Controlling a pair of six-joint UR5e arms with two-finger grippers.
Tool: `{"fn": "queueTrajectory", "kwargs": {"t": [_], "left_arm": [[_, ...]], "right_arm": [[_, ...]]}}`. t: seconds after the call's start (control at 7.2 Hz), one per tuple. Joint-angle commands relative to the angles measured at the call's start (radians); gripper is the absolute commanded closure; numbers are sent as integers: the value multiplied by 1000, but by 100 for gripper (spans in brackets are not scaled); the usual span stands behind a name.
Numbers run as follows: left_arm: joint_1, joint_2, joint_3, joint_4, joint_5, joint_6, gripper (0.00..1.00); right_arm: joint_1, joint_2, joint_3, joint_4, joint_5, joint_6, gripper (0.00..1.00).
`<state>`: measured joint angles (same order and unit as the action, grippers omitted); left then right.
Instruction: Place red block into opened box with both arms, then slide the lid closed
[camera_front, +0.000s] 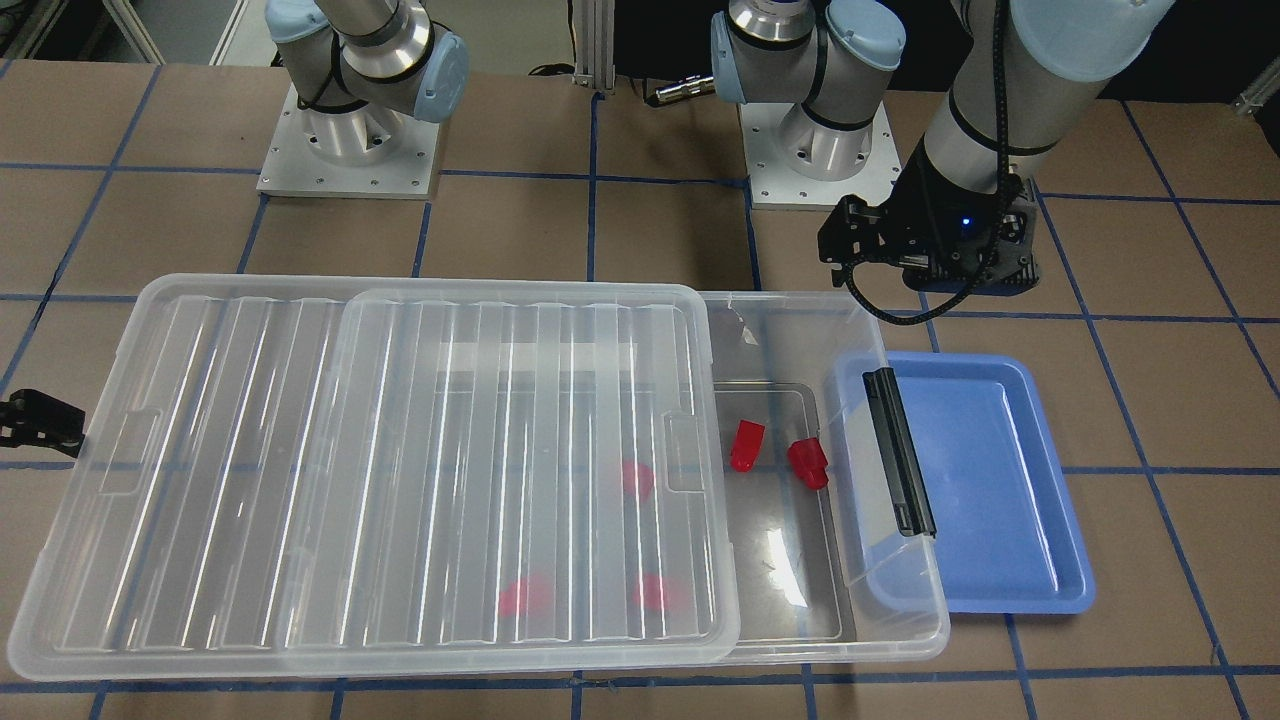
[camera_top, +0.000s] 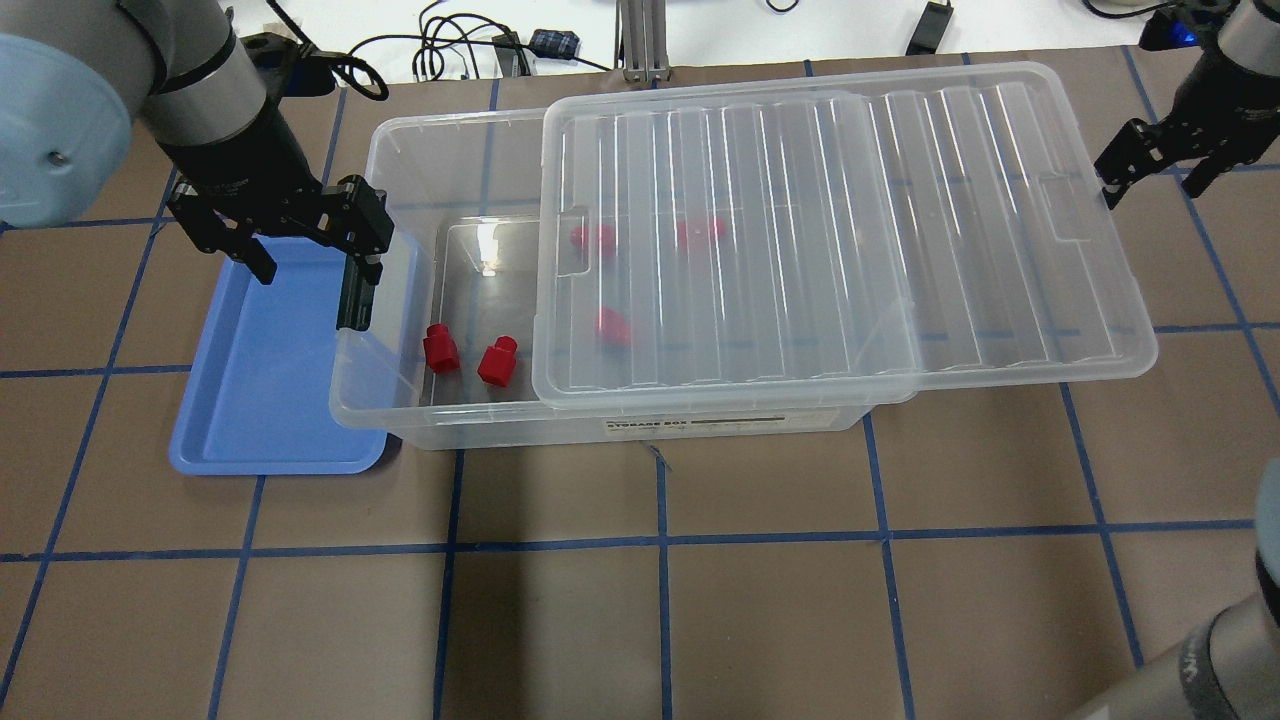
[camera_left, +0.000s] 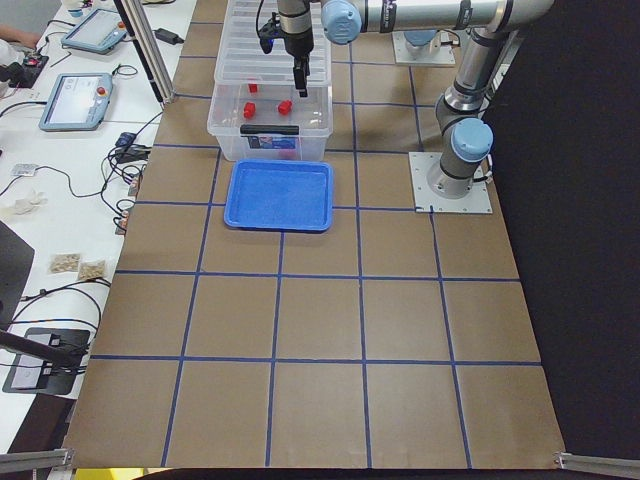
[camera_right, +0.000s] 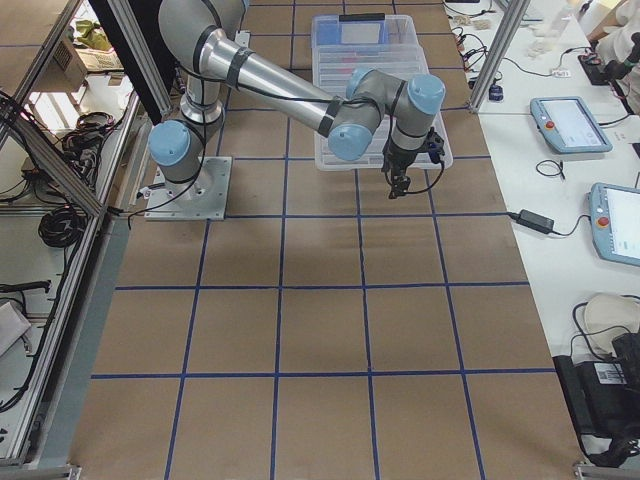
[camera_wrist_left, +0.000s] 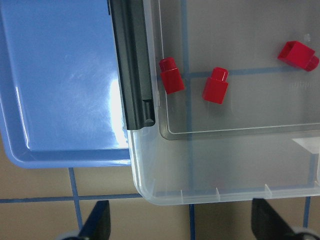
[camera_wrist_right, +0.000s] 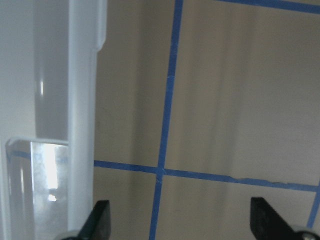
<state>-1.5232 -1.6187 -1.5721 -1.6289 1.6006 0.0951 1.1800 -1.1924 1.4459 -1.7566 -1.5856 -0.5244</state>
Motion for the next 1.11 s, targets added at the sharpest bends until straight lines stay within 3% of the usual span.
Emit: {"fn": "queueTrajectory", "kwargs": {"t": [0.0,0.97], "left_arm": [[0,-1,0,1,-1,0,0],[0,0,0,1,1,0,0]], "right_arm": [[52,1,1,0,18,3,0],[204,-4,11,0,16,217,0]]}}
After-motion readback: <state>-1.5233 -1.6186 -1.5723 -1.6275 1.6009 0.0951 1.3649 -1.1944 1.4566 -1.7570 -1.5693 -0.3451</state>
